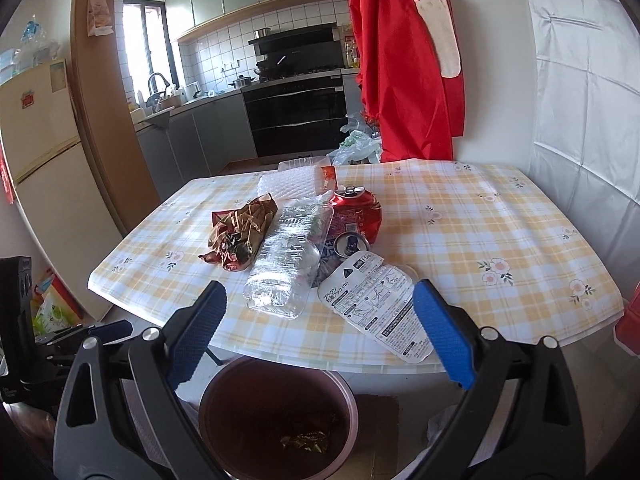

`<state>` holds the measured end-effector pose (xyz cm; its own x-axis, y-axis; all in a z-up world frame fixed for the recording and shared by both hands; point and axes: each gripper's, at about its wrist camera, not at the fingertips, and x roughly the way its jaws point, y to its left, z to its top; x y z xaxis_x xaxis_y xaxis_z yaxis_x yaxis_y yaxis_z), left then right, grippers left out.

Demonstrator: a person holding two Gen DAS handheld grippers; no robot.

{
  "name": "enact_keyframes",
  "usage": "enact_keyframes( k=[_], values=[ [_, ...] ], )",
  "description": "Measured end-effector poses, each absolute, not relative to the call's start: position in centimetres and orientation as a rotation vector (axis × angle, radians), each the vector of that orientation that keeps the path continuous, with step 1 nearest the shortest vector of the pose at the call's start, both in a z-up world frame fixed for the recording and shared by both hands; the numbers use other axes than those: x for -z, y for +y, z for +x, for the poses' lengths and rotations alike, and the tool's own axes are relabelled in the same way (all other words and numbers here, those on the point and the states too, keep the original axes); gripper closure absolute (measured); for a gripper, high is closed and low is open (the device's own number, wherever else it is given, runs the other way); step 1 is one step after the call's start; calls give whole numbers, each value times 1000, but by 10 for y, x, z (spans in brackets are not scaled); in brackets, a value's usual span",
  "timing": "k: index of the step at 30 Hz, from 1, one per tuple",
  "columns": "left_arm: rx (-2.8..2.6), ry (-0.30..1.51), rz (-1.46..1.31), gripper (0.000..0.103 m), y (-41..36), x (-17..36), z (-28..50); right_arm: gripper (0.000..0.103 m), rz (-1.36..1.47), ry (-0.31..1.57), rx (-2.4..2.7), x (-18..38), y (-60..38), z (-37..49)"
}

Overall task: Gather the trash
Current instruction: 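Open the right gripper over the bin while the left drops the red wrapper in, then grasp the crumpled brown-and-red paper with the left gripper while the right grasps the printed card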

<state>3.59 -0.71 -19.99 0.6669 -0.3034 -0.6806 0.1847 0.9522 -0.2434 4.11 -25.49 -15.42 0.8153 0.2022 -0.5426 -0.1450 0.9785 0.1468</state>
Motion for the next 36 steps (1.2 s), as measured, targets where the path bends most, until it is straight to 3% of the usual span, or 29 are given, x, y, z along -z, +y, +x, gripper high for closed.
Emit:
enact_keyframes(
  k=[12,21,36],
  values=[
    [226,800,-177,28,11,208,52,10,64,632,-164,170,-257,50],
    [249,755,-143,28,8,205,130,10,58,655,-114,185,-279,75],
    [245,854,-69,31,-6,262,268,10,78,738,-46,224,-314,123]
  ],
)
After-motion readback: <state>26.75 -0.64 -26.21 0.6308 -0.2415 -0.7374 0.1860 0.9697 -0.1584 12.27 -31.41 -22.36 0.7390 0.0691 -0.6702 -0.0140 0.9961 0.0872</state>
